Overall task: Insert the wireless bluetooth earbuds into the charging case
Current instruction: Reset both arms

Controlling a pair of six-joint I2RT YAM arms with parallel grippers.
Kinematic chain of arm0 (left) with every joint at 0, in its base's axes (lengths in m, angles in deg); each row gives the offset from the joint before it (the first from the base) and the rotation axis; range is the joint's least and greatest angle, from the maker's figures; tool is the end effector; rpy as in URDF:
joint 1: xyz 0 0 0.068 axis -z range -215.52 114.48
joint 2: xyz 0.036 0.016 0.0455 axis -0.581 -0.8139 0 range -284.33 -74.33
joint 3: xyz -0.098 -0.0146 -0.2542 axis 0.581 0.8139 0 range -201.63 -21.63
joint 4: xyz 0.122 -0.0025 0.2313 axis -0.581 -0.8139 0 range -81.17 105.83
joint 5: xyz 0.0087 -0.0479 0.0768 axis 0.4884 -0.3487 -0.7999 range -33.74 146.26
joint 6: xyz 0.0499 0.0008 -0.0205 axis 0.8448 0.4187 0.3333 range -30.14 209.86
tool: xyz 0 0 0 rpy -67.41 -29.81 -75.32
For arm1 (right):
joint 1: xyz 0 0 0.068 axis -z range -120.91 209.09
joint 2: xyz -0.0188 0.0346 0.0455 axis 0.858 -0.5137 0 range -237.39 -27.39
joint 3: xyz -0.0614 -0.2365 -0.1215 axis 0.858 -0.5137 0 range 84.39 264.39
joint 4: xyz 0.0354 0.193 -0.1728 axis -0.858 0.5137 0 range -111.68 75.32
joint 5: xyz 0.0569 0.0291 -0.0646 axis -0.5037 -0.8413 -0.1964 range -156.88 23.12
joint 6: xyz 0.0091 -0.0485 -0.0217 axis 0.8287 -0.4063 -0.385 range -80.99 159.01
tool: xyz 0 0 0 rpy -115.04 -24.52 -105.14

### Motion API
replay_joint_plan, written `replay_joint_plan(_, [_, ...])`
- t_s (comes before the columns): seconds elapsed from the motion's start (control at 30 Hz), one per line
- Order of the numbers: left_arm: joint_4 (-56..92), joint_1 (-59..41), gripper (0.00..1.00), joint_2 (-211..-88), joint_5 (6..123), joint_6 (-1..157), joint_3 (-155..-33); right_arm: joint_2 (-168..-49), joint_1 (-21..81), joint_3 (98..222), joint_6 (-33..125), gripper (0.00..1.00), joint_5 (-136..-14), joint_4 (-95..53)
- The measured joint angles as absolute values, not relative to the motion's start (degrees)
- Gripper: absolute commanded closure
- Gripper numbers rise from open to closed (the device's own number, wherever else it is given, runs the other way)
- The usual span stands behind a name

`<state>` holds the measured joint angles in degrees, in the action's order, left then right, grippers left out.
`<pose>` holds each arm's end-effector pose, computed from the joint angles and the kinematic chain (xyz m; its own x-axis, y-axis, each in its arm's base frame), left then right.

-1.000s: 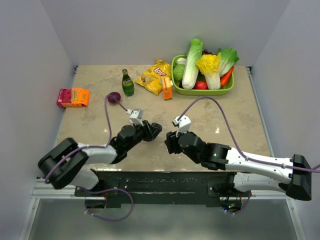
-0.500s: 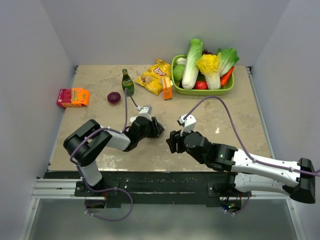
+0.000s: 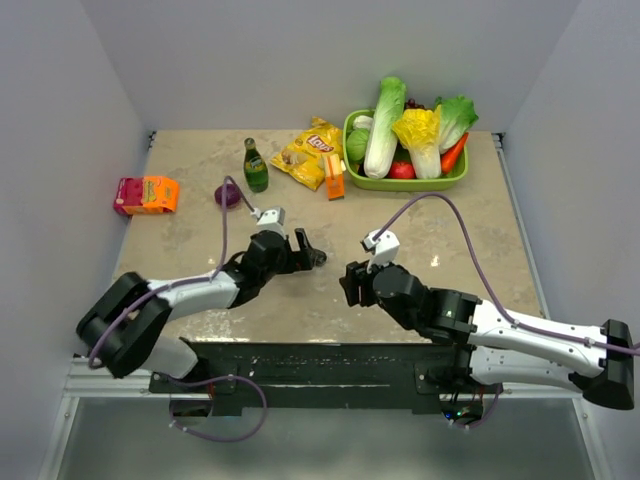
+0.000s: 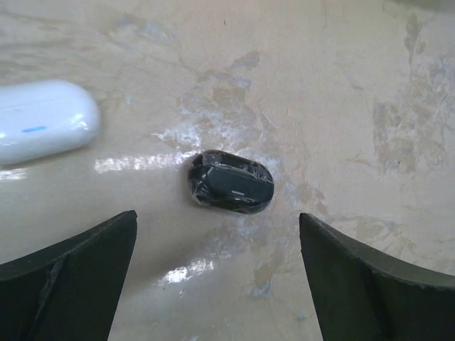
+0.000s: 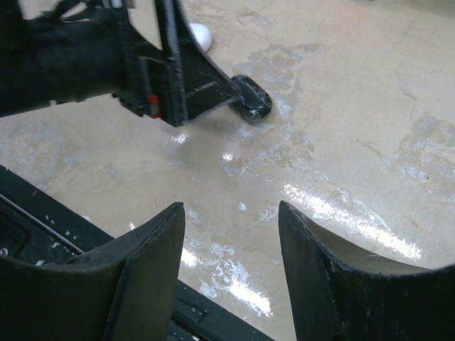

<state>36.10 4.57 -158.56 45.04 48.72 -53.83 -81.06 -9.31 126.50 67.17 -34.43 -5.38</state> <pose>0.2219 -0.1777 0.1626 -0.6355 -0.3086 -0.7077 0.1155 0.8683 -0.4824 0.0942 0.1860 0.2873 -0.4394 -0.0282 -0.8979 -0.4566 0.8678 0.1962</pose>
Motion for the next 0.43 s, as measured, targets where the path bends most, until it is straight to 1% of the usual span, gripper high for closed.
replay_joint_plan(0.13, [28.01,4.59,0.0,-146.45,38.9,47.23,-53.16,-77.83,-9.31,124.77,67.33,0.38,-32.71,-6.02])
replay_joint_plan(0.17, [26.72,4.59,0.0,-142.89,37.24,46.22,-52.57,-76.73,-9.31,123.9,67.33,0.35,-32.18,-6.65])
replay_joint_plan(0.23, [25.08,4.64,0.0,-135.93,34.11,43.65,-50.36,-74.68,-9.31,121.84,67.28,0.33,-31.33,-8.42])
replay_joint_plan(0.27, [24.32,4.68,0.0,-132.83,32.49,42.01,-49.05,-73.81,-9.31,120.75,67.13,0.27,-30.74,-9.47])
replay_joint_plan(0.3, [23.55,4.79,0.0,-130.14,30.75,40.21,-47.61,-73.19,-9.31,119.81,67.07,0.02,-30.19,-10.32])
replay_joint_plan(0.43, [18.09,4.84,0.0,-123.37,25.85,32.87,-42.93,-72.3,-9.31,117.69,67.02,0.02,-27.85,-13.69])
